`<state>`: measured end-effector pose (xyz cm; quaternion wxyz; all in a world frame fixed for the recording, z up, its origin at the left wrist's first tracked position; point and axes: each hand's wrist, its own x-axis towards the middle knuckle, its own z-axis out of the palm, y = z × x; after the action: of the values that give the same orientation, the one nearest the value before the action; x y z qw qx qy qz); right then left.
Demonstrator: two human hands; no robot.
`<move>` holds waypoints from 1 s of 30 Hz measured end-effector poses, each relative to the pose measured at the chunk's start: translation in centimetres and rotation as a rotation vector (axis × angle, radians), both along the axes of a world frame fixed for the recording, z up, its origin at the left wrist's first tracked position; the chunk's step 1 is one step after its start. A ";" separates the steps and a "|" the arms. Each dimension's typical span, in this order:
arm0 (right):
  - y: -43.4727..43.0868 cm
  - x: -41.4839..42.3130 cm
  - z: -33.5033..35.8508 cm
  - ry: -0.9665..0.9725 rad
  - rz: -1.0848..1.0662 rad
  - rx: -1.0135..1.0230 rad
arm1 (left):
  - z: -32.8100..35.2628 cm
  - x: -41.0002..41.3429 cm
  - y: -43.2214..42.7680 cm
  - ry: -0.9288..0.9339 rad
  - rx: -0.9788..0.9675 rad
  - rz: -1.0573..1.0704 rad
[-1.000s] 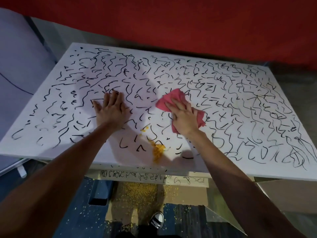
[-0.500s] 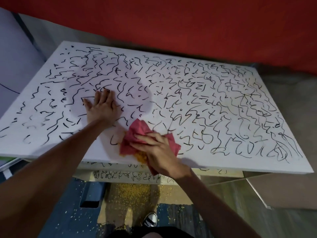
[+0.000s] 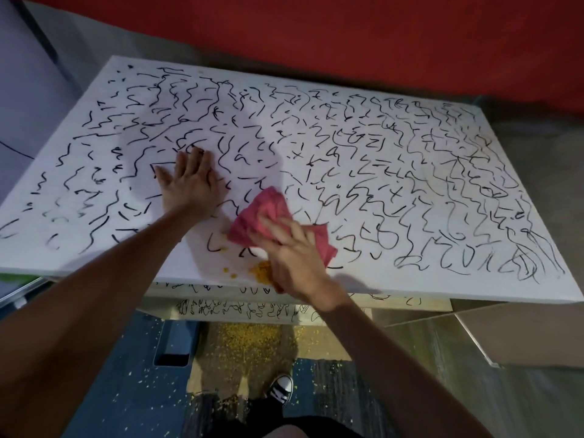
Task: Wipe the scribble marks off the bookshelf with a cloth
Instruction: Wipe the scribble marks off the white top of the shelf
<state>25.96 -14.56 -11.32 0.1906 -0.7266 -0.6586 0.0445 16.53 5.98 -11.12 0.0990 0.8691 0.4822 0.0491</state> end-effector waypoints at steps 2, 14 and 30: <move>-0.9 -1.7 -0.5 0.081 0.053 0.041 | 0.0 0.0 0.0 0.010 -0.006 0.010; 1.8 2.0 1.3 0.098 -0.183 -0.140 | 0.2 0.0 0.3 0.080 -0.048 -0.002; 1.1 -1.8 0.3 0.301 -0.029 0.147 | 0.9 -0.4 1.5 0.264 -0.151 -0.137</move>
<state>24.14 -13.50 -11.01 0.3403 -0.7054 -0.6134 0.1021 16.08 7.50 -10.19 0.1030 0.8890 0.4328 -0.1088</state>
